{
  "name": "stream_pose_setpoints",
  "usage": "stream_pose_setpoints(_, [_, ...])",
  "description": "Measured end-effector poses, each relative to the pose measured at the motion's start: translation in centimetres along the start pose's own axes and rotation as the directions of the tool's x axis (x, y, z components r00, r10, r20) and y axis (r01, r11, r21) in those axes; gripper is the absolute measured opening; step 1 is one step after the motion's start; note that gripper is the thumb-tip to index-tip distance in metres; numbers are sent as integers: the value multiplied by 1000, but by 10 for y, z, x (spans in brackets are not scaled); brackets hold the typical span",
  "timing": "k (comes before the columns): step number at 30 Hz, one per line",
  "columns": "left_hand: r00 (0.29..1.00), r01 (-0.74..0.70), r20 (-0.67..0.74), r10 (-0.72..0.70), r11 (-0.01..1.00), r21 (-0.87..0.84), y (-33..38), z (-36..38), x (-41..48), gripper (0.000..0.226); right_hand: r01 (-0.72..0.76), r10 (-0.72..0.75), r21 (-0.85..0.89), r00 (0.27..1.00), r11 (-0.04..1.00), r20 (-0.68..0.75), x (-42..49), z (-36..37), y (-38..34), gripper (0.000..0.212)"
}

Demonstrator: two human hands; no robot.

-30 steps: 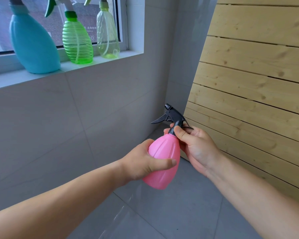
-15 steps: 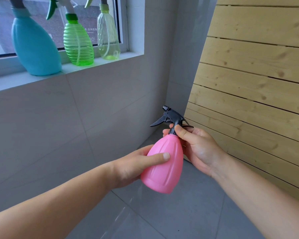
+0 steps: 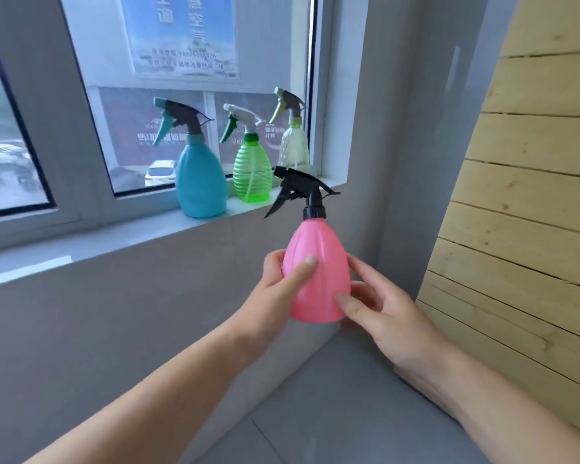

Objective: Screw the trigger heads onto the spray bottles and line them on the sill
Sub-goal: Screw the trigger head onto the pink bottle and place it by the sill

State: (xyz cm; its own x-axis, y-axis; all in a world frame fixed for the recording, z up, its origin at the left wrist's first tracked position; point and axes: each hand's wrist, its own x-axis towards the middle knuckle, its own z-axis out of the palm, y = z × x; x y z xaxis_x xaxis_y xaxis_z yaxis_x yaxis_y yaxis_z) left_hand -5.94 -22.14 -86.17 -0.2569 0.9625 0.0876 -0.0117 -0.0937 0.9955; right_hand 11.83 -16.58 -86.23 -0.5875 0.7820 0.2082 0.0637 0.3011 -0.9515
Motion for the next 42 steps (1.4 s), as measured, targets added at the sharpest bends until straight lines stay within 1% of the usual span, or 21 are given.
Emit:
stream_pose_setpoints(5, [992,-102,-66,108,991,90,44,-60,-7,86,91,-92,24,992,996,81,42,40,-44,60])
stream_pose_setpoints(9, [971,-164,-147,190,971,172,75,-104,-13,70,173,-174,19,980,985,94,75,80,-75,61])
stream_pose_setpoints(10, [964,-170,-168,204,966,195,80,-113,-14,69,187,-188,19,978,982,91,83,89,-80,61])
stream_pose_setpoints(12, [950,-169,-218,223,956,241,89,-133,-17,71,208,-208,8,974,978,93,97,109,-92,61])
stream_pose_setpoints(14, [940,-160,-252,231,949,273,94,-151,-18,69,223,-221,-17,971,975,94,109,127,-99,61])
stream_pose_setpoints(17, [934,-124,-285,215,944,305,100,-178,-18,53,246,-240,-55,965,968,106,128,152,-104,61])
stream_pose_setpoints(18, [933,-113,-293,211,942,317,101,-186,-17,51,248,-240,-65,964,966,112,133,160,-105,61])
stream_pose_setpoints(20, [926,-93,-316,209,934,346,101,-202,-15,55,244,-233,-83,965,966,124,142,174,-106,62])
stream_pose_setpoints(22, [920,-77,-334,207,929,362,100,-214,-13,64,240,-227,-90,965,967,134,148,186,-107,63])
stream_pose_setpoints(24, [914,-65,-353,199,932,357,98,-221,-13,72,234,-220,-92,966,968,137,151,195,-106,61])
stream_pose_setpoints(25, [913,-61,-359,195,933,354,97,-224,-13,72,232,-218,-90,966,969,137,153,199,-105,60])
stream_pose_setpoints(28, [913,-55,-365,180,943,327,92,-231,-12,63,229,-217,-93,968,969,126,157,209,-102,60])
stream_pose_setpoints(31, [914,-61,-363,181,946,318,89,-236,-9,60,228,-217,-99,969,968,115,161,214,-99,61])
stream_pose_setpoints(37, [894,-58,-391,220,921,386,87,-245,0,58,230,-219,-86,968,969,121,168,220,-99,60])
stream_pose_setpoints(42, [884,-72,-400,240,918,391,85,-250,4,54,229,-217,-111,970,967,114,176,228,-97,63])
